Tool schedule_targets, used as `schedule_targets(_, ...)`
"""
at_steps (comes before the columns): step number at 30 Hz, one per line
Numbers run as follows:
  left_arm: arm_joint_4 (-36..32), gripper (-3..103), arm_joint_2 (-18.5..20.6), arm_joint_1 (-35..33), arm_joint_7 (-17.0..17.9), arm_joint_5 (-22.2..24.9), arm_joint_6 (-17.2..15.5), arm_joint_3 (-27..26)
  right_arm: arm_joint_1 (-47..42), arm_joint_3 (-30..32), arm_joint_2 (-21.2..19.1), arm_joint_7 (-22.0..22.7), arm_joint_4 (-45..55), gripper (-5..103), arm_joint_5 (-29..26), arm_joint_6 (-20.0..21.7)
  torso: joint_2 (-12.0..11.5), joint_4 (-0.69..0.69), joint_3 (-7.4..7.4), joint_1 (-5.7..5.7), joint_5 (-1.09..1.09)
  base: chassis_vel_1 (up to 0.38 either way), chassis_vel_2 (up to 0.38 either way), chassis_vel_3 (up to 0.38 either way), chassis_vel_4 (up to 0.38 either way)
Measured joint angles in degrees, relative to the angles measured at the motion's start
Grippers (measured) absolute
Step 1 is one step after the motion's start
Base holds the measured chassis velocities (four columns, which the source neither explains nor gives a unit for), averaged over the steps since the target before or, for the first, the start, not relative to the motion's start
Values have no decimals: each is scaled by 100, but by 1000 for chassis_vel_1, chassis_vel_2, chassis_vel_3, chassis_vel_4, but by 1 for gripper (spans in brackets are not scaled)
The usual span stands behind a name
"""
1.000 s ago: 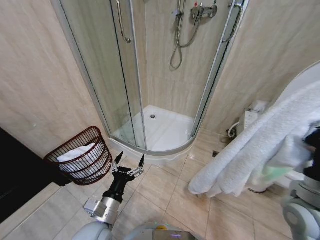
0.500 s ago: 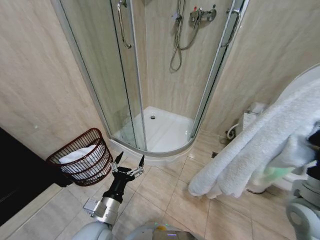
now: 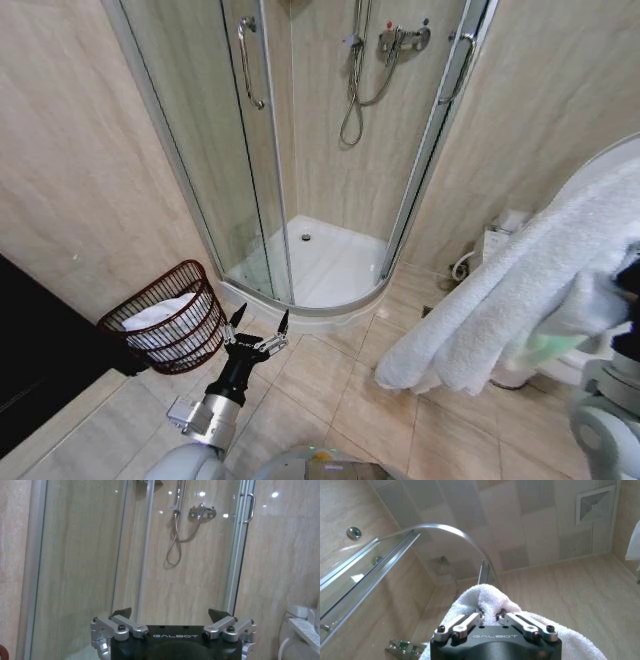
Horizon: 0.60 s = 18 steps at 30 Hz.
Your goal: Discard the used towel into the hamper.
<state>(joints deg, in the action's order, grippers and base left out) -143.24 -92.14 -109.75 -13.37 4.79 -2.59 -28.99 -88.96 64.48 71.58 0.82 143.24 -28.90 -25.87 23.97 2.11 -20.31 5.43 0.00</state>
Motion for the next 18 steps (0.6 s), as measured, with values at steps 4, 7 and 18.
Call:
schedule_targets(4, 0, 100, 0, 0, 0, 0, 0, 0, -1, -15, 2, 13, 0, 9, -4, -33, 94, 0, -54, 39, 0, 0, 0, 0, 0)
schedule_targets(7, 0, 100, 0, 0, 0, 0, 0, 0, -2, -18, 2, 16, 0, 9, -11, -43, 151, 0, -89, 62, 0, 0, 0, 0, 0)
schedule_targets(18, 0, 100, 0, 0, 0, 0, 0, 0, -25, 14, 35, 18, 0, 9, -25, -132, 425, 0, -257, 168, 0, 0, 0, 0, 0)
